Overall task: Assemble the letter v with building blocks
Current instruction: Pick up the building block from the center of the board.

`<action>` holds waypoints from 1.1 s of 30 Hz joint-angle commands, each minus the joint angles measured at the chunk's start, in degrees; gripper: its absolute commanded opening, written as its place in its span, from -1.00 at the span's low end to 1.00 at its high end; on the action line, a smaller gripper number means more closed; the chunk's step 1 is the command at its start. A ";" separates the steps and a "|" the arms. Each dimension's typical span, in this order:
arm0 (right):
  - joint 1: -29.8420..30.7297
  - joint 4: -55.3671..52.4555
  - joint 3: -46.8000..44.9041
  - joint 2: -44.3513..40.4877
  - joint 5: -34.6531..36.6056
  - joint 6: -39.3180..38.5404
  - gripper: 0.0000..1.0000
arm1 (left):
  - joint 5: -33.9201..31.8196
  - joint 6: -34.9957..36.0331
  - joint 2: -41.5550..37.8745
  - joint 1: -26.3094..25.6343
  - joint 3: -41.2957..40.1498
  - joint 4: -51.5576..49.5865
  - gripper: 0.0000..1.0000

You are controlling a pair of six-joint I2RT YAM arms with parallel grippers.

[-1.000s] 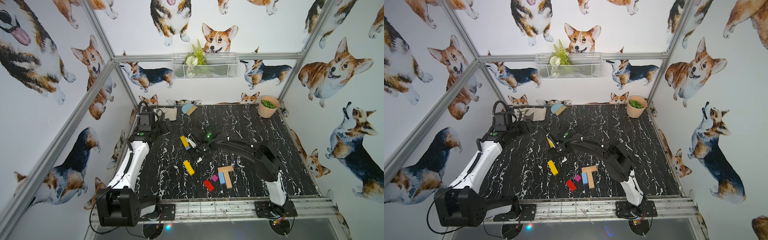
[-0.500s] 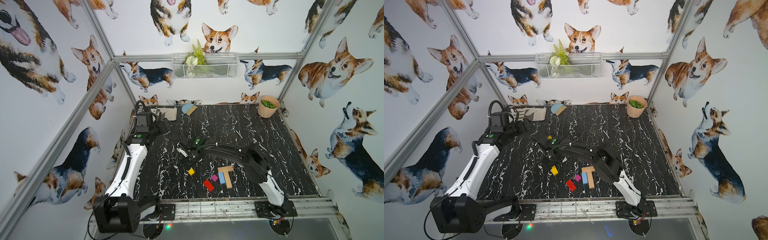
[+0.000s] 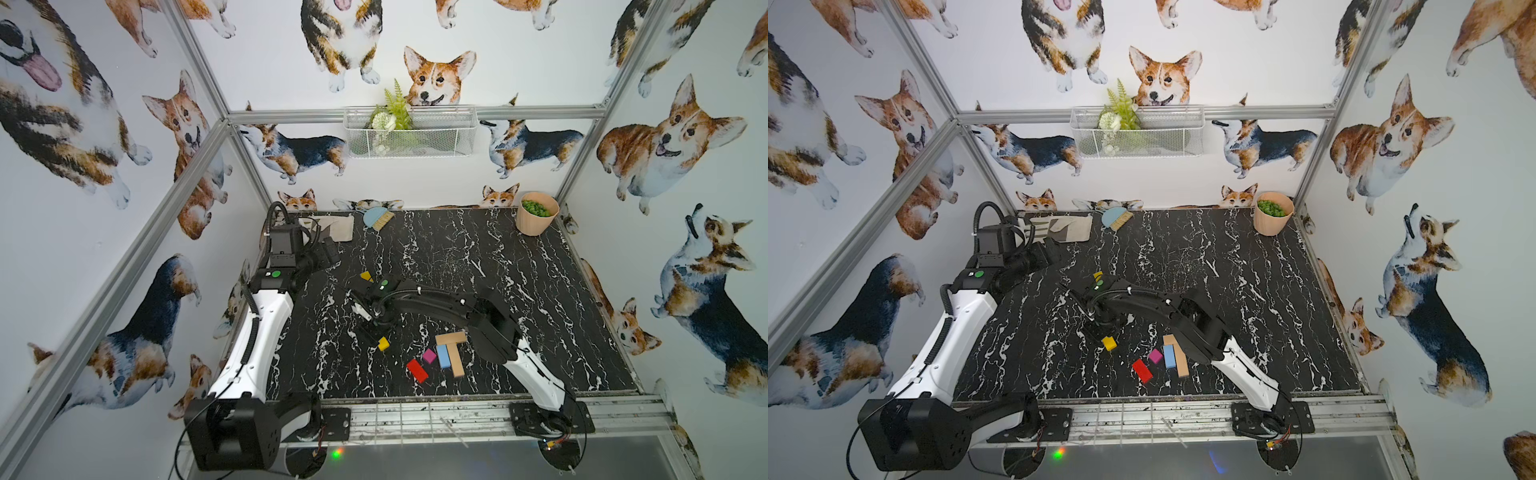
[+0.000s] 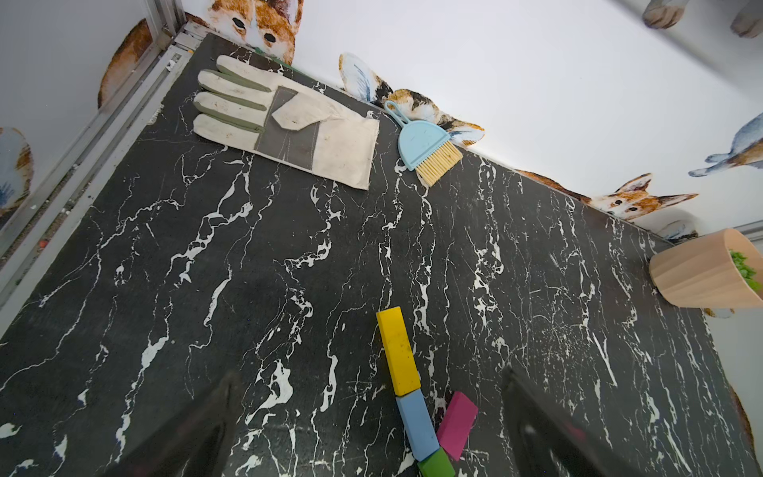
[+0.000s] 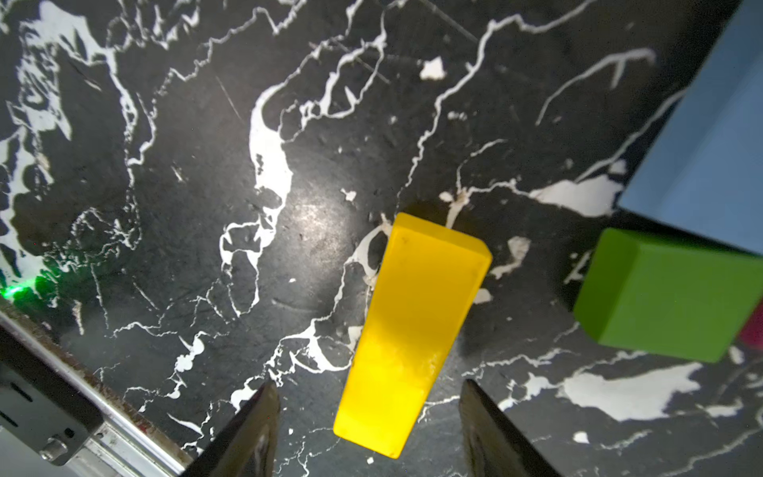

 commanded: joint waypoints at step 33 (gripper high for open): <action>0.20 -12.23 14.28 9.19 4.19 -0.54 0.00 | -0.53 0.26 0.66 0.81 -0.80 0.61 1.00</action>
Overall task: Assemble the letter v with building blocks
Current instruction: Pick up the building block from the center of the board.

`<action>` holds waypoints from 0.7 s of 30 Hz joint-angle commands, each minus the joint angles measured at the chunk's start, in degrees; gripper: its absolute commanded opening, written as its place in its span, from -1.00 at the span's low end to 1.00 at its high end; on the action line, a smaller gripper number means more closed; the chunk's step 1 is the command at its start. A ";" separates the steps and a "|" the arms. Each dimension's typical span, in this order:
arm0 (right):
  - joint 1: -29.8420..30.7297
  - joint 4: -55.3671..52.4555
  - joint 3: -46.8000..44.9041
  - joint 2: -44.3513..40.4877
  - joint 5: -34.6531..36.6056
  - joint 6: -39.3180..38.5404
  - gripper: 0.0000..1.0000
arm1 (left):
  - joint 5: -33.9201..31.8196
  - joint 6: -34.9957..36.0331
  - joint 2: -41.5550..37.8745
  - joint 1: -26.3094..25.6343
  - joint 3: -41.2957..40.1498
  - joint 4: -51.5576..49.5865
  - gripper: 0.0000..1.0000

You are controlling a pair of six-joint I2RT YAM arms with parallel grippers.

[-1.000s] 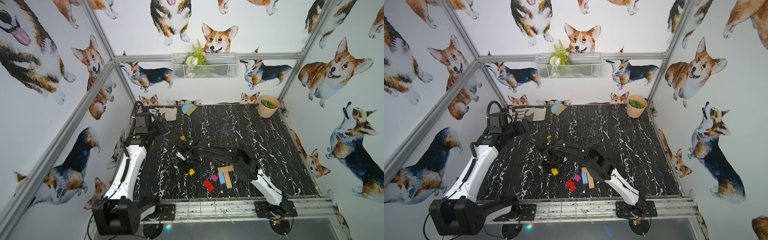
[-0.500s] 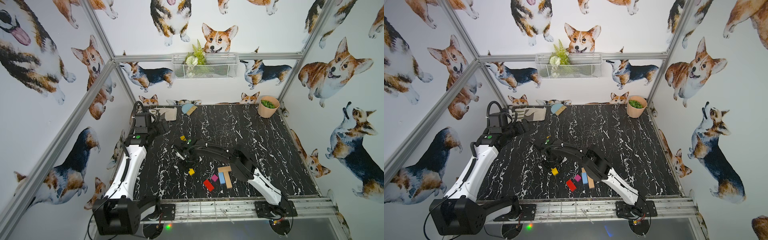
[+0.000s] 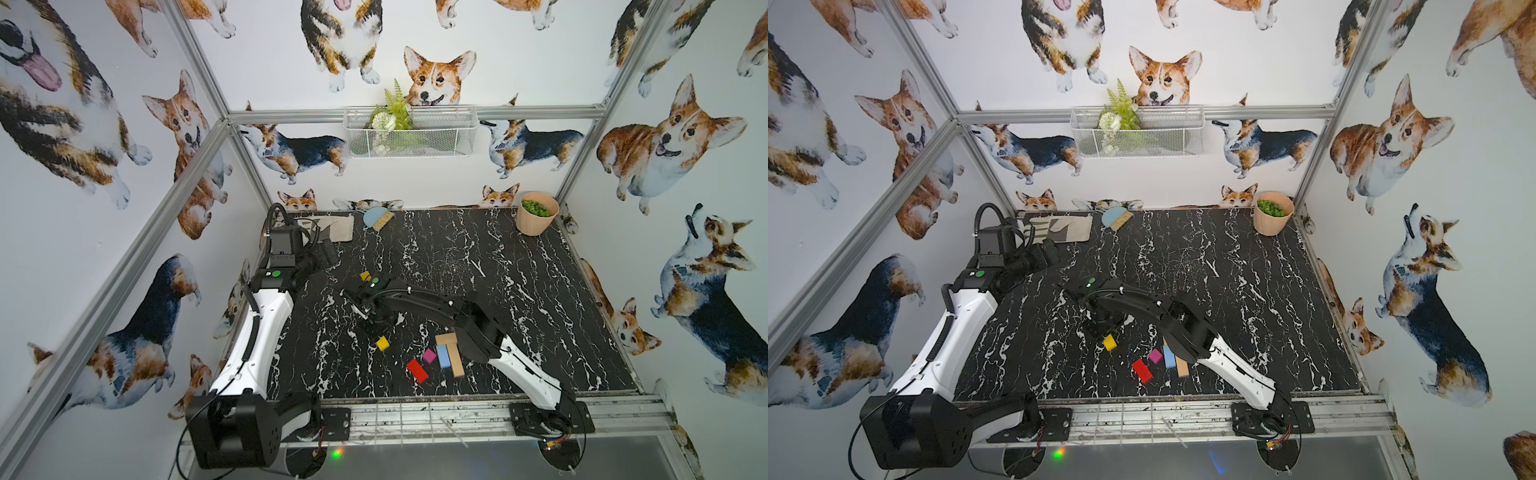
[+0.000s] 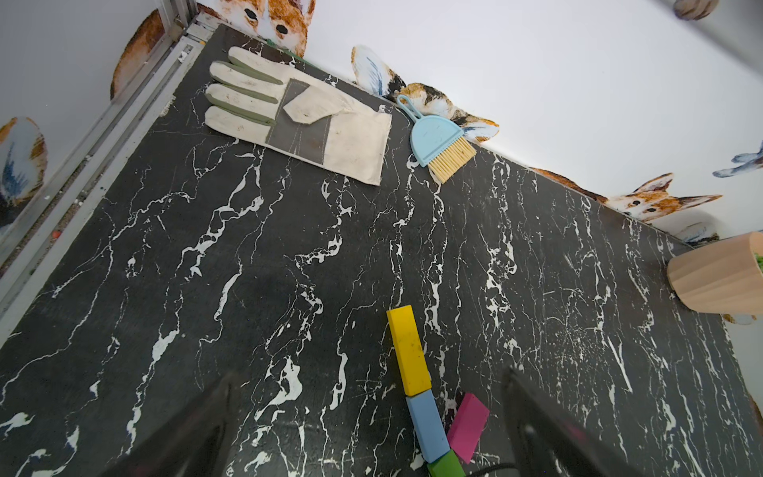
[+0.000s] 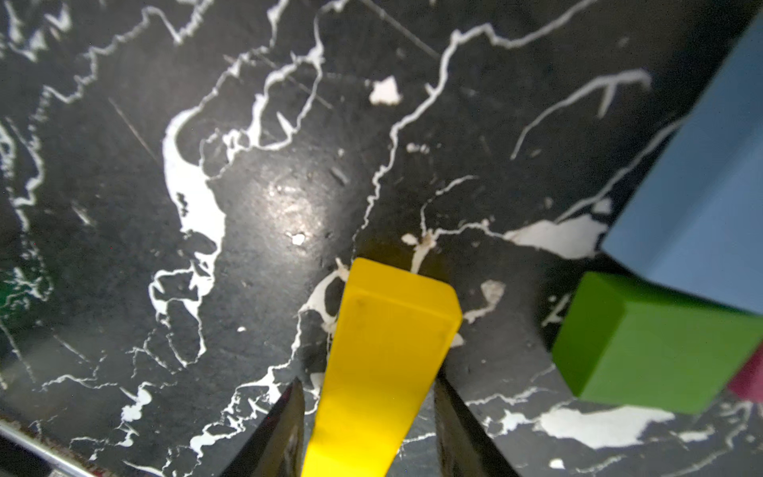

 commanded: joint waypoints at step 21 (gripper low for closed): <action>-3.48 4.44 -4.81 -9.92 4.19 2.76 -0.55 | -1.75 -0.26 -0.53 1.08 0.72 -0.51 1.00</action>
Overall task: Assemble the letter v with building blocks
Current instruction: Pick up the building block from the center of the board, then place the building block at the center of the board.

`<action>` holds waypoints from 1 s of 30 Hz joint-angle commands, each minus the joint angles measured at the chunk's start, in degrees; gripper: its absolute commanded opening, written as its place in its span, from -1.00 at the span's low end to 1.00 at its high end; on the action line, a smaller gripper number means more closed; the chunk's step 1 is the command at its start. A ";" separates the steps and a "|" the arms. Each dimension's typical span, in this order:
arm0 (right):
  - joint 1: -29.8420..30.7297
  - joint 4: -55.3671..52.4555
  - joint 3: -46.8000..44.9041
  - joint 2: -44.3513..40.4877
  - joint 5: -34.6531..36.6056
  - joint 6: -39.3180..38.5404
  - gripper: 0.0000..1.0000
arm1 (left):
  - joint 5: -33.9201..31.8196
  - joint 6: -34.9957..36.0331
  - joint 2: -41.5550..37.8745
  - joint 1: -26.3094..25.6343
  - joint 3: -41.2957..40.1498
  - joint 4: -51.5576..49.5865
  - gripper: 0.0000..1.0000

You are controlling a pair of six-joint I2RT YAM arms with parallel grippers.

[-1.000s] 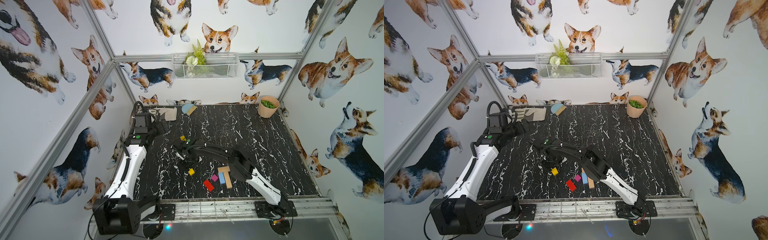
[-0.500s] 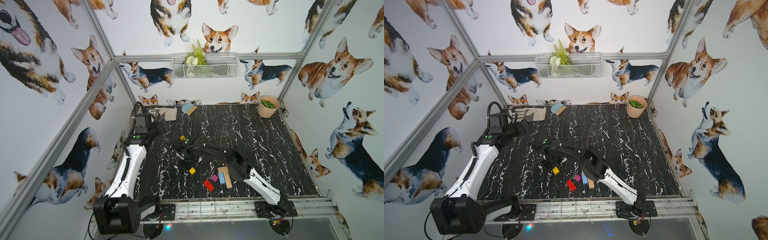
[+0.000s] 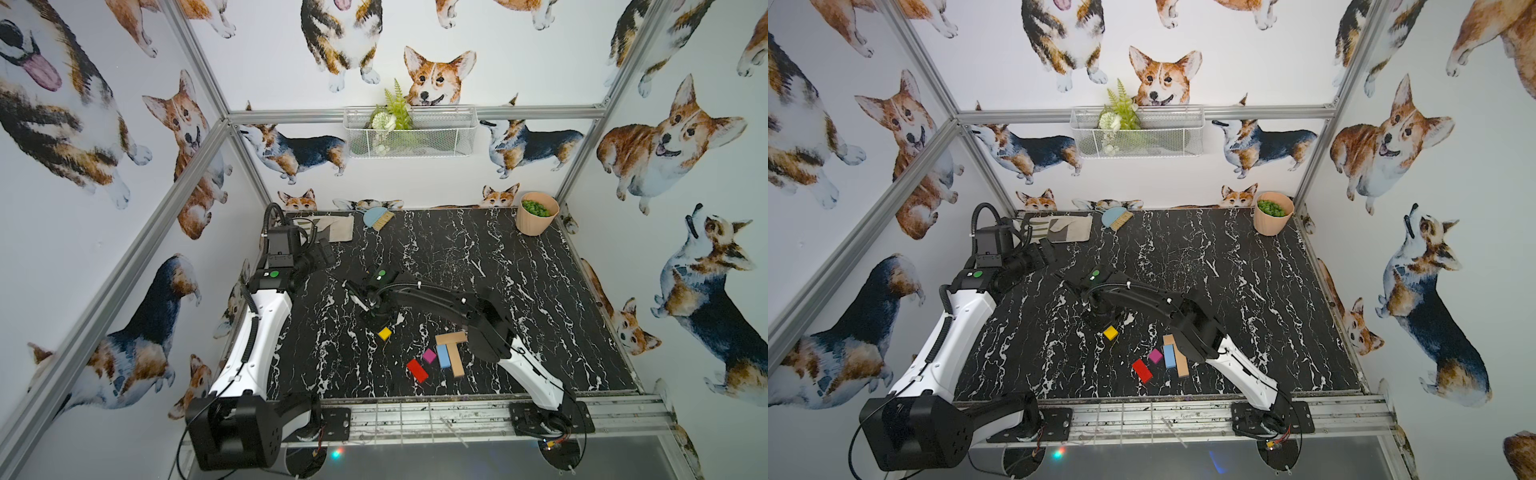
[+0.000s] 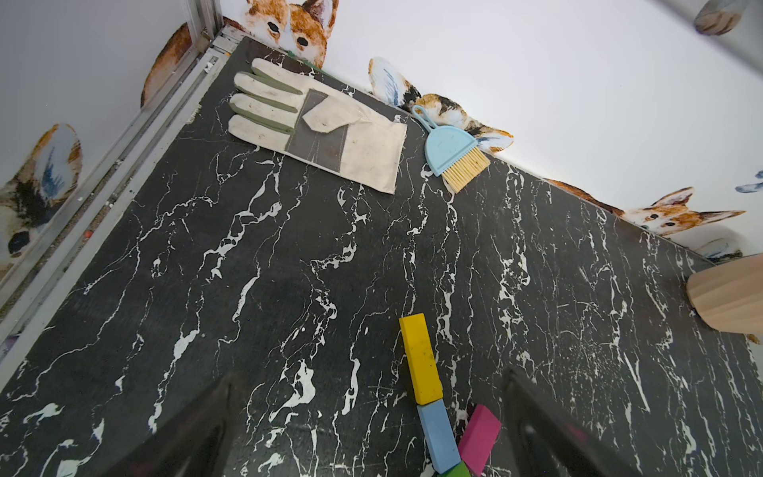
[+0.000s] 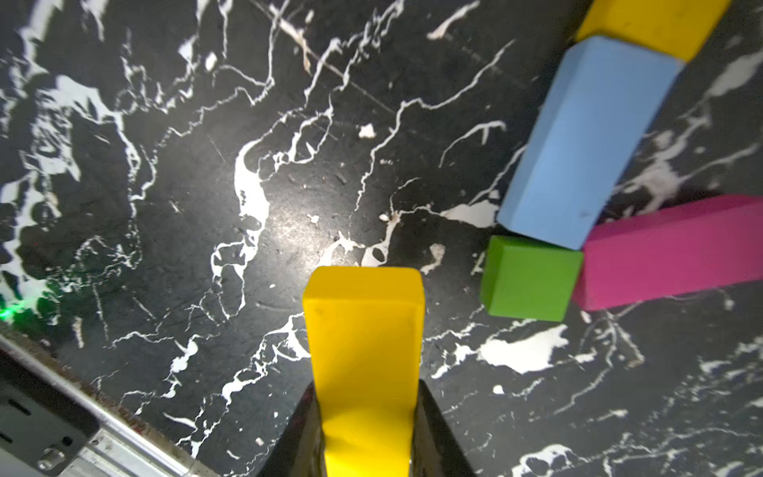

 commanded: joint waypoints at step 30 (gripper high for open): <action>-23.73 21.86 -7.93 -0.31 -1.54 36.30 -0.54 | 11.47 -4.14 14.94 0.90 12.05 1.59 1.00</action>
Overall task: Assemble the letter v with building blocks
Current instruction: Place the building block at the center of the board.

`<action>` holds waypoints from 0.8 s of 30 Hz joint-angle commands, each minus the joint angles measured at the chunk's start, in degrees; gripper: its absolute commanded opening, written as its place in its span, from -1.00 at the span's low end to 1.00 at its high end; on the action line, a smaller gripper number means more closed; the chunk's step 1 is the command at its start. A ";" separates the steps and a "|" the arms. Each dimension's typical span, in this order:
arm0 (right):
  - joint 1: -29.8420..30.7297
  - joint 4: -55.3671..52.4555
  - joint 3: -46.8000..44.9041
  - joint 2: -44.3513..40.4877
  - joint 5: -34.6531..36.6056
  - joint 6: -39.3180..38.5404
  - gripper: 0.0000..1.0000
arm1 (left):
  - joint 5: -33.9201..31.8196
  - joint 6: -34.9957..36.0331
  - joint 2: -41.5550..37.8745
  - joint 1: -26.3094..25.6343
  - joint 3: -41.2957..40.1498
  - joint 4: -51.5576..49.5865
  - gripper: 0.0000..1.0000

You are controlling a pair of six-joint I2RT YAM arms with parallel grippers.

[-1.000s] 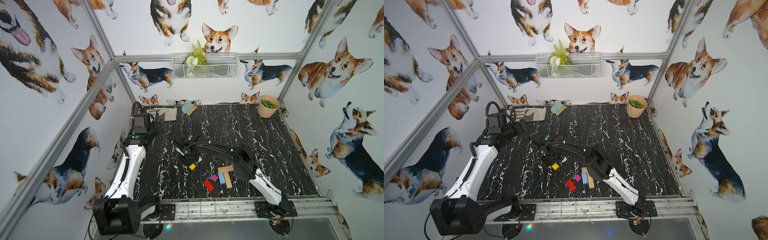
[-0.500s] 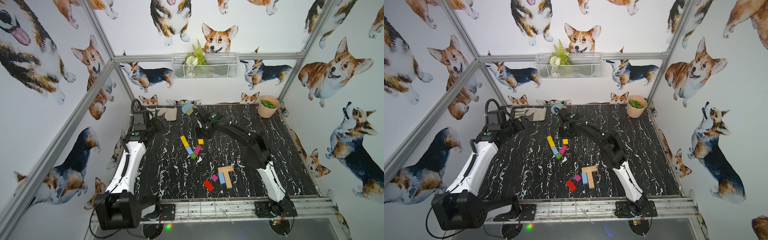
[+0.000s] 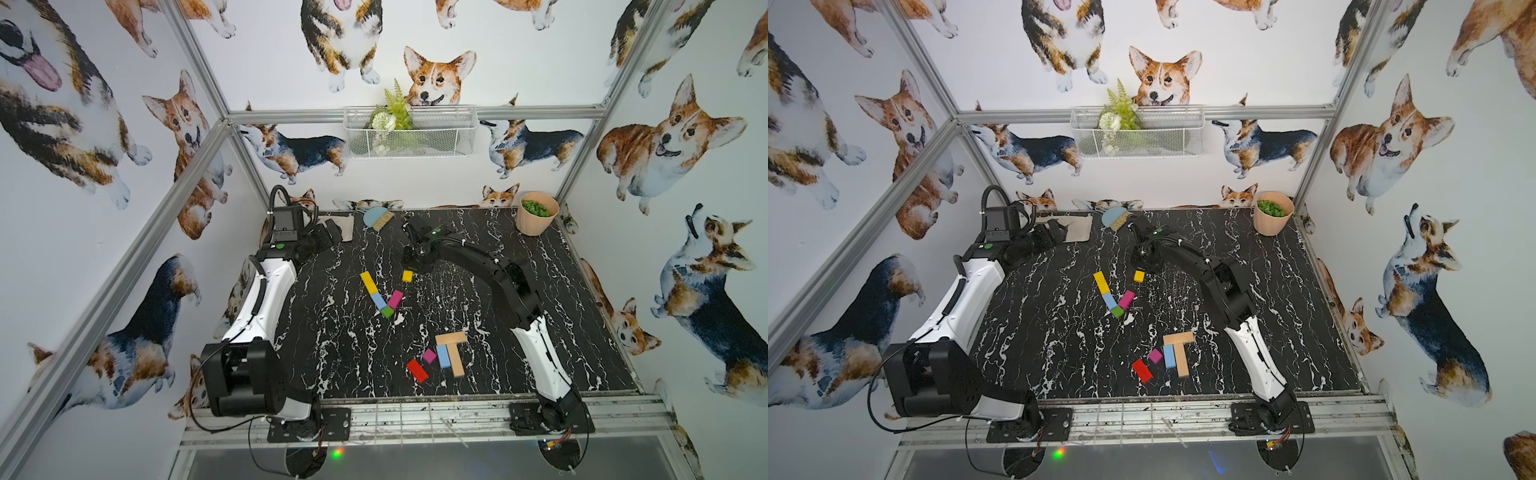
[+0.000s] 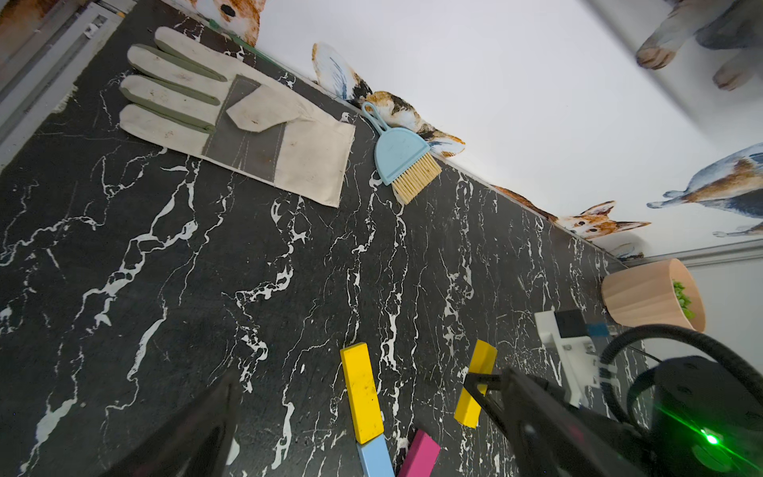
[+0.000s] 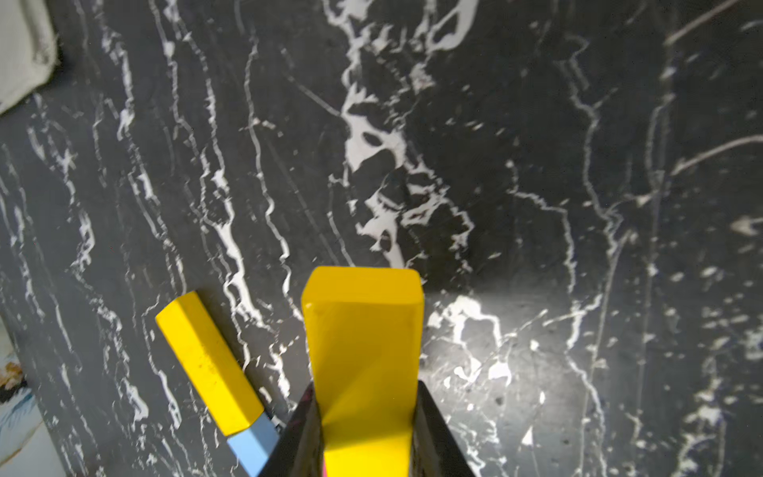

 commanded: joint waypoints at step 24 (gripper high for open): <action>-0.45 -6.05 10.19 9.44 -1.02 4.29 -0.19 | 3.99 0.70 1.03 0.07 0.69 -0.54 1.00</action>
